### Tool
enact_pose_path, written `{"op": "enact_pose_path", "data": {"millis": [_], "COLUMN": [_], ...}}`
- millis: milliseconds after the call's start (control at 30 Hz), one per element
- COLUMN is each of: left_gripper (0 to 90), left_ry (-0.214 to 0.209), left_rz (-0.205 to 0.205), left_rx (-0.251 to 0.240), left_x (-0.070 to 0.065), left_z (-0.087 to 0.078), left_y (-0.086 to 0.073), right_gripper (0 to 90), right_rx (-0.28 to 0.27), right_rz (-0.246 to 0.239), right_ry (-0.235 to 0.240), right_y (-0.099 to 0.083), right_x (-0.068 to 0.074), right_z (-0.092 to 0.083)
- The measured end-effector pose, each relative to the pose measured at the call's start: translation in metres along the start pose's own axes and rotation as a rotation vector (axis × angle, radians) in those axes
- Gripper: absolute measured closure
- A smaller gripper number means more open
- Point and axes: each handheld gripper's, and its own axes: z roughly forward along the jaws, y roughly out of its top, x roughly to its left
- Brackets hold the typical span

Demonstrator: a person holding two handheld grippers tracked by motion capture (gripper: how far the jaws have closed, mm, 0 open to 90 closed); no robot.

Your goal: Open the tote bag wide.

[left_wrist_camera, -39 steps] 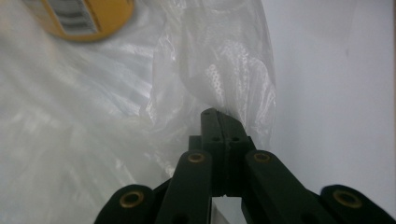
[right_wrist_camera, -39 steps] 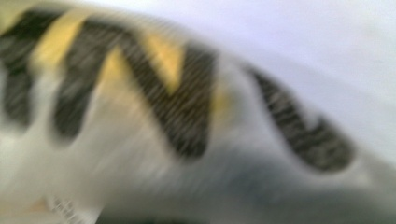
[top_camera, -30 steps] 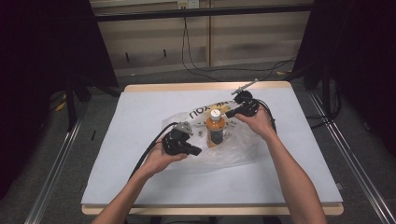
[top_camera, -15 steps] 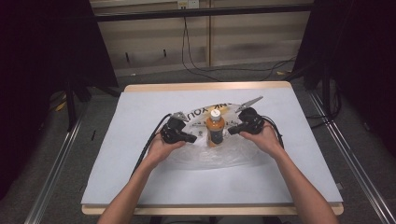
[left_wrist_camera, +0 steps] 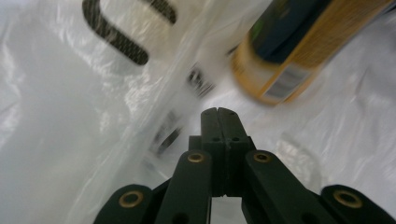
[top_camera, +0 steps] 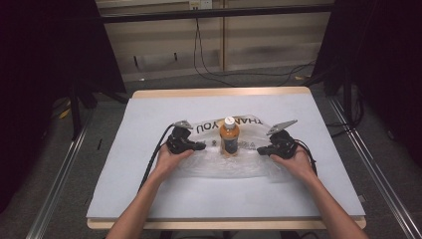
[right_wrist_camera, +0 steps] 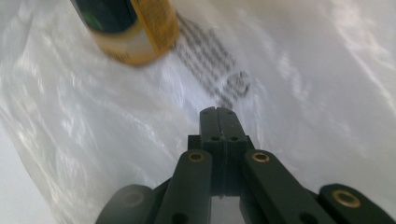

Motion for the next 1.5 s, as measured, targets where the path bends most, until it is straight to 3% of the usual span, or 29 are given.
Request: {"op": "enact_pose_path", "data": {"millis": [33, 67, 100, 167, 233, 333, 400, 433, 500, 533, 600, 633, 667, 700, 767, 900, 1000, 1167, 1233, 1267, 1367, 1433, 1500], "left_gripper": [90.0, 90.0, 90.0, 89.2, 86.8, 78.8, 74.7, 61.5, 52.4, 45.5, 32.7, 32.7, 21.7, 17.3, 14.0, 5.9, 4.9, 4.0, 4.0, 3.9, 3.0, 2.6, 2.6], "left_ry": [0.000, -0.013, -0.019, -0.002, -0.017, 0.005, 0.009, 0.017, 0.030, 0.052, 0.054, 0.067, 0.084, 0.084, 0.108, 0.134, 0.151, 0.194, 0.215, 0.240, 0.235, 0.254, 0.249], "left_rz": [0.000, 0.029, 0.083, 0.119, 0.117, 0.117, 0.114, 0.112, 0.124, 0.129, 0.126, 0.127, 0.118, 0.118, 0.106, 0.084, 0.064, 0.067, 0.068, 0.057, 0.071, 0.048, 0.056], "left_rx": [0.000, -0.012, -0.049, -0.085, -0.133, -0.170, -0.201, -0.218, -0.234, -0.232, -0.238, -0.242, -0.257, -0.257, -0.255, -0.287, -0.314, -0.302, -0.309, -0.289, -0.294, -0.311, -0.314], "left_x": [0.000, -0.006, -0.019, -0.029, -0.035, -0.040, -0.042, -0.045, -0.050, -0.053, -0.055, -0.057, -0.061, -0.061, -0.062, -0.062, -0.059, -0.058, -0.061, -0.065, -0.067, -0.067, -0.066], "left_z": [0.000, -0.004, -0.012, -0.022, -0.033, -0.042, -0.048, -0.053, -0.057, -0.059, -0.061, -0.064, -0.068, -0.068, -0.076, -0.083, -0.090, -0.097, -0.100, -0.104, -0.109, -0.113, -0.113], "left_y": [0.000, 0.003, 0.008, 0.008, 0.005, -0.003, -0.009, -0.014, -0.019, -0.022, -0.024, -0.028, -0.035, -0.035, -0.046, -0.058, -0.070, -0.080, -0.084, -0.091, -0.099, -0.102, -0.101], "right_gripper": [90.0, 90.0, 90.0, 90.0, 90.0, 66.9, 66.1, 53.0, 39.4, 31.3, 18.5, 18.5, 9.7, 7.8, 3.1, 2.1, 2.5, 2.2, 2.1, 2.6, 1.6, 1.3, 1.3], "right_rx": [0.000, -0.072, -0.103, -0.175, -0.234, -0.294, -0.317, -0.363, -0.404, -0.412, -0.423, -0.423, -0.441, -0.448, -0.458, -0.480, -0.487, -0.499, -0.493, -0.494, -0.492, -0.477, -0.473], "right_rz": [0.000, 0.012, 0.012, 0.020, 0.034, 0.064, 0.071, 0.066, 0.066, 0.063, 0.078, 0.078, 0.098, 0.106, 0.108, 0.139, 0.131, 0.149, 0.156, 0.160, 0.174, 0.174, 0.181], "right_ry": [0.000, 0.026, 0.015, 0.019, 0.018, -0.002, 0.004, -0.001, -0.005, -0.029, -0.041, -0.041, -0.073, -0.075, -0.106, -0.107, -0.123, -0.146, -0.158, -0.157, -0.152, -0.167, -0.168], "right_y": [0.000, 0.004, 0.007, 0.010, 0.008, 0.000, -0.004, -0.011, -0.016, -0.018, -0.024, -0.024, -0.033, -0.036, -0.042, -0.055, -0.061, -0.068, -0.072, -0.074, -0.081, -0.086, -0.087], "right_x": [0.000, 0.003, 0.005, 0.009, 0.012, 0.017, 0.018, 0.022, 0.029, 0.032, 0.038, 0.038, 0.042, 0.043, 0.045, 0.050, 0.054, 0.054, 0.055, 0.055, 0.058, 0.060, 0.060], "right_z": [0.000, -0.004, -0.007, -0.016, -0.026, -0.041, -0.045, -0.055, -0.064, -0.068, -0.074, -0.074, -0.079, -0.081, -0.087, -0.097, -0.100, -0.105, -0.107, -0.108, -0.111, -0.112, -0.111]}}
